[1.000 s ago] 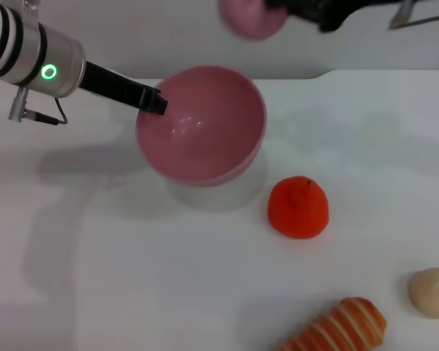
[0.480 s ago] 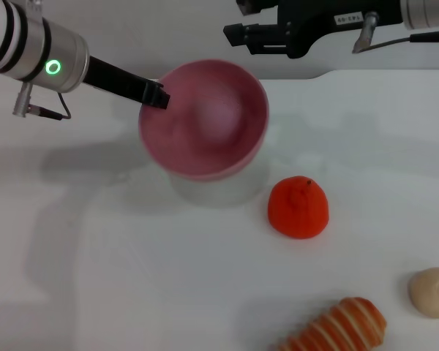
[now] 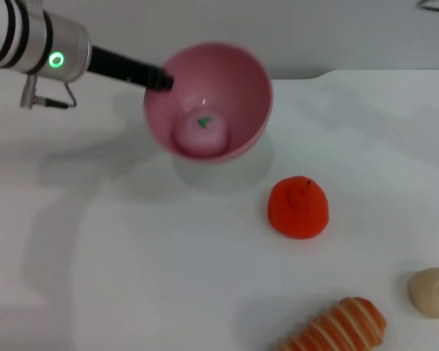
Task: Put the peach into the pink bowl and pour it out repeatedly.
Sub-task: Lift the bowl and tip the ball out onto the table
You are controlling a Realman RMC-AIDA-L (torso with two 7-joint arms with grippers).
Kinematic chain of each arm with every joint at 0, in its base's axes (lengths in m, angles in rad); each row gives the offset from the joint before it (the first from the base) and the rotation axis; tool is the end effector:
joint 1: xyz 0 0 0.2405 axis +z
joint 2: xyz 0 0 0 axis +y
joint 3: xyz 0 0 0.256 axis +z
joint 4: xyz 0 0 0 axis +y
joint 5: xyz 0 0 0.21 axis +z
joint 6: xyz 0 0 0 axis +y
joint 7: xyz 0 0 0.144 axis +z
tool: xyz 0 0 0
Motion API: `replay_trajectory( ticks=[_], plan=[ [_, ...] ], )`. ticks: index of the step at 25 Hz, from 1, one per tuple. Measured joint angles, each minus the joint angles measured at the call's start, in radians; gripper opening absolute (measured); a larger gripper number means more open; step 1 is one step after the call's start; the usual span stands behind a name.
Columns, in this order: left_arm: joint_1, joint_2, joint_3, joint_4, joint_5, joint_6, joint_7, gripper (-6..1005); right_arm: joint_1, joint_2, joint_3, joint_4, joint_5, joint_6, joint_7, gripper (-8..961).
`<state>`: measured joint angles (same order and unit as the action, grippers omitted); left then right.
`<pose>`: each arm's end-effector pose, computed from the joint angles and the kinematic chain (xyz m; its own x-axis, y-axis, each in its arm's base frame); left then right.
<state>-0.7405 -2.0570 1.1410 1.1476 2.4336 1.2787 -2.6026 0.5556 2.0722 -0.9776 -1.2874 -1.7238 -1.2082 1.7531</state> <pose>-0.1560 0.4226 0.0245 0.6788 0.6956 0.2352 0.7174 -0.5599 -0.4146 0.1243 0.4038 0.0962 0.8130 0.0212 -0.5819 -0.3404 -0.7935 -0.5045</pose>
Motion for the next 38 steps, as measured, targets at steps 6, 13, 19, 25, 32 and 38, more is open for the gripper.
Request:
replay_trajectory(
  ticks=[6, 13, 19, 25, 32, 38],
  plan=[
    [0.067, -0.003, 0.086, 0.005, -0.234, -0.274, 0.230, 46, -0.120, -0.001, 0.080, 0.314, 0.596, 0.016, -0.522, 488],
    [0.206, -0.004, 0.405, 0.007, -0.514, -0.775, 0.603, 46, -0.220, 0.001, 0.100, 0.502, 0.965, -0.021, -0.768, 487],
    [0.303, -0.004, 0.757, 0.008, -0.524, -1.268, 0.744, 46, -0.253, 0.000, 0.162, 0.599, 1.055, -0.057, -0.808, 488],
    [0.339, -0.007, 1.044, -0.045, -0.444, -1.748, 0.795, 46, -0.243, 0.000, 0.172, 0.631, 1.061, -0.066, -0.810, 488],
    [0.340, -0.010, 1.164, -0.094, -0.404, -1.966, 0.785, 46, -0.224, -0.002, 0.165, 0.635, 1.059, -0.067, -0.811, 487],
    [0.341, -0.011, 1.163, -0.093, -0.410, -1.964, 0.778, 46, -0.215, -0.003, 0.160, 0.638, 1.058, -0.061, -0.812, 487]
  ],
)
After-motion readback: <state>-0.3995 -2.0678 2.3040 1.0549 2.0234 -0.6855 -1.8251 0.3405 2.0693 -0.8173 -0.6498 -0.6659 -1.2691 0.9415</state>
